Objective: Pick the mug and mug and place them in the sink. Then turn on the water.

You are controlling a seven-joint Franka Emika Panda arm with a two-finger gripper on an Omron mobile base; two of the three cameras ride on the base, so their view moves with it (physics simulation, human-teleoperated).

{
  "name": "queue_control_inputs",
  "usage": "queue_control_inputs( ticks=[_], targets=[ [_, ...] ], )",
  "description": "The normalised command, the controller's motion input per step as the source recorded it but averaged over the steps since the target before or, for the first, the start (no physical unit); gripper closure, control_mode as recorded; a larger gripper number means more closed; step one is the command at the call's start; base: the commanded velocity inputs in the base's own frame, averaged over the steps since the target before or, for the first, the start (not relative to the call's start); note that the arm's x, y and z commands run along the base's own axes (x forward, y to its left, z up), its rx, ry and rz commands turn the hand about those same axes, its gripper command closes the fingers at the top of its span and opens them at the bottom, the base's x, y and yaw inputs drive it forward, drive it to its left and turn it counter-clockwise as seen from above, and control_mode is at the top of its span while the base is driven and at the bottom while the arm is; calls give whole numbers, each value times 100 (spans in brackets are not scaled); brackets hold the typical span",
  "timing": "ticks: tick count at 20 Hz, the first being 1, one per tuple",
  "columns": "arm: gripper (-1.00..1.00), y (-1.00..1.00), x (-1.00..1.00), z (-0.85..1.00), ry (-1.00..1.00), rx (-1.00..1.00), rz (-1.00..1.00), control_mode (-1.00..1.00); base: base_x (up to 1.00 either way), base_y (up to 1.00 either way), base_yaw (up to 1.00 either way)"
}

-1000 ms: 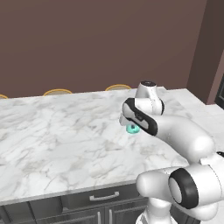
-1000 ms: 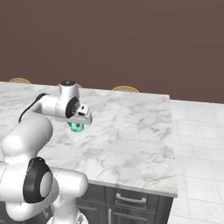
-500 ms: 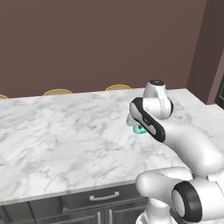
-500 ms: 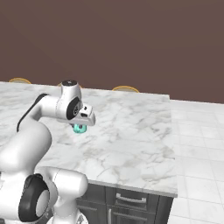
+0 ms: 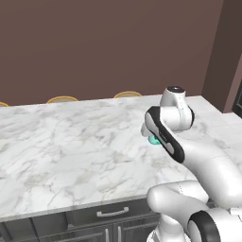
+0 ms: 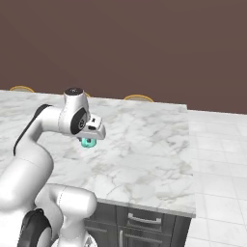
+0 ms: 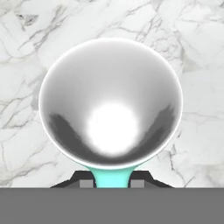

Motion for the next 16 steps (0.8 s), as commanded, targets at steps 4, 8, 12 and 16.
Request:
queue_control_inputs(
  ticks=[4,8,12,16],
  targets=[
    [100,-13,-25,27,0,0,-4,-100,0,0,0],
    [100,-16,-29,28,0,0,-3,-100,0,0,0],
    [100,-17,-29,30,0,0,-3,-100,0,0,0],
    [100,-10,-26,32,0,0,-4,-100,0,0,0]
  ],
)
